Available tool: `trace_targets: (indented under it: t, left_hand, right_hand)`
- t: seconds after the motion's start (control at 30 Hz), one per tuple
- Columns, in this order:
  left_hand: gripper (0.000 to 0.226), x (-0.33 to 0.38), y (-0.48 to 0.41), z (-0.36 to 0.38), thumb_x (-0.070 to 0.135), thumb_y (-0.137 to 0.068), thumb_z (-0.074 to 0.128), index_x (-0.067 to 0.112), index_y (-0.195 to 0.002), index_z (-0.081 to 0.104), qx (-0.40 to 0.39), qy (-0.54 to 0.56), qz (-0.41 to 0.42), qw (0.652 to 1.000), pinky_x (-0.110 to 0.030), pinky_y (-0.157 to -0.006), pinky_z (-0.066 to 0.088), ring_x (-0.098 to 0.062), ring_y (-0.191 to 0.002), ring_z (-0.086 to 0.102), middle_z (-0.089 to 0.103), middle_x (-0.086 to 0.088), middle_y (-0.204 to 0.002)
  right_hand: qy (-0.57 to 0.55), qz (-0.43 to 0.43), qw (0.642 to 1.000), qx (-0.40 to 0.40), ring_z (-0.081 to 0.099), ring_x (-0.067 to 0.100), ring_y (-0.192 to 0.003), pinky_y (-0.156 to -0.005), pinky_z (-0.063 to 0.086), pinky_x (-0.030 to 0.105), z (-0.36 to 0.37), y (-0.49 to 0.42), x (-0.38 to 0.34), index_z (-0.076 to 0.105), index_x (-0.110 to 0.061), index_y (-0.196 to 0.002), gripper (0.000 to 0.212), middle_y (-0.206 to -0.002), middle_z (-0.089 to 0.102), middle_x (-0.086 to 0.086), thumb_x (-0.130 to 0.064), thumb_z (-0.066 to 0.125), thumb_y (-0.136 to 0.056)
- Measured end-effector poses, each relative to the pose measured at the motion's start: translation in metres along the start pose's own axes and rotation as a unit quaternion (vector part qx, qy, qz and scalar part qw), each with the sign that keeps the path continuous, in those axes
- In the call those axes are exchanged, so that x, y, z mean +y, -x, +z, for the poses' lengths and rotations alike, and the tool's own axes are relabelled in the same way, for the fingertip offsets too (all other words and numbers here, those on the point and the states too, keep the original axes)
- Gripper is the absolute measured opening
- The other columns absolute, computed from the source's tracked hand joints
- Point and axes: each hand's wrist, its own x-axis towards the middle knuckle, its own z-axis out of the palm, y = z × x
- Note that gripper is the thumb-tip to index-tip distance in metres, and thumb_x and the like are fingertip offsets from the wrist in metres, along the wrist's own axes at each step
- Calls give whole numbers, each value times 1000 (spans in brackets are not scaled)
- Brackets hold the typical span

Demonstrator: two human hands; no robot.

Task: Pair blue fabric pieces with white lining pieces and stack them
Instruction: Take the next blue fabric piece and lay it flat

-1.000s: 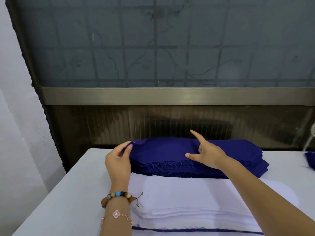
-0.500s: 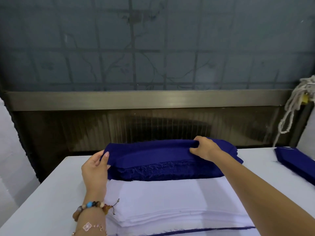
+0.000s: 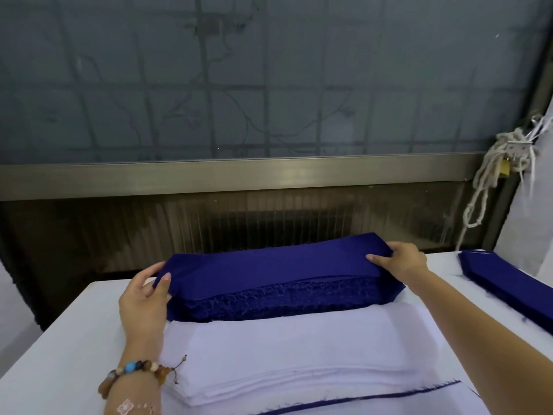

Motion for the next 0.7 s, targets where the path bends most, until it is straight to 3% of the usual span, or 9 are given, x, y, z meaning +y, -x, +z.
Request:
trace_targets:
  t: [0.07, 0.13, 0.2, 0.27, 0.4, 0.5, 0.7]
  left_hand:
    - [31, 0, 0, -1, 15, -94, 61, 21, -124, 62, 1, 8, -7, 1000, -33, -75, 56, -25, -104, 66, 68, -10, -113]
    - [31, 0, 1, -1, 13, -92, 63, 16, -123, 64, 2, 22, -19, 1000, -34, -80, 55, -24, -102, 66, 70, -9, -109]
    - [29, 1, 3, -1, 13, -90, 66, 15, -119, 67, 5, 26, -23, 999, -36, -82, 55, -25, -98, 68, 71, -7, -101]
    - [26, 3, 5, 0, 14, -89, 68, 15, -115, 69, 9, 21, -22, 999, -38, -82, 55, -25, -95, 68, 72, -6, -99]
    - [29, 4, 3, -1, 13, -87, 70, 9, -115, 68, 55, 34, -36, 997, -38, -81, 55, -28, -98, 67, 70, -10, -104]
    - [31, 7, 1, -3, 13, -87, 70, 9, -117, 66, 78, 51, -44, 995, -31, -76, 53, -26, -102, 65, 68, -8, -106]
    - [32, 21, -2, -1, 11, -87, 70, 7, -118, 65, 82, 38, -57, 994, -26, -70, 51, -23, -100, 64, 67, -9, -106]
  right_hand:
    - [60, -35, 997, 39, 48, 32, -109, -81, 44, 40, -1, 4, -5, 67, -22, -89, 29, -102, 61, 3, -48, 72, -80]
    - [78, -60, 994, 48, 48, 31, -105, -77, 42, 38, 1, 7, -10, 56, -20, -71, 34, -95, 56, 1, -47, 74, -78]
    - [27, -75, 996, 45, 54, 26, -94, -74, 45, 35, 5, 9, -12, 60, -18, -80, 26, -89, 57, 0, -41, 74, -81]
    - [-78, -80, 993, 46, 56, 18, -77, -69, 45, 30, 9, 11, -12, 69, -10, -101, 27, -83, 61, -1, -31, 71, -86]
    - [-212, -60, 974, 51, 59, 19, -66, -66, 47, 29, 6, 12, -11, 72, -9, -103, 20, -74, 67, 3, -23, 69, -88]
    - [-349, 4, 937, 13, 52, 16, -58, -60, 48, 26, 1, 11, -9, 69, -9, -104, 18, -64, 61, 5, -20, 67, -90]
    - [-524, 83, 845, -76, 54, 12, -65, -55, 55, 17, -12, 23, -2, 66, -15, -99, 9, -82, 64, 6, -15, 65, -90]
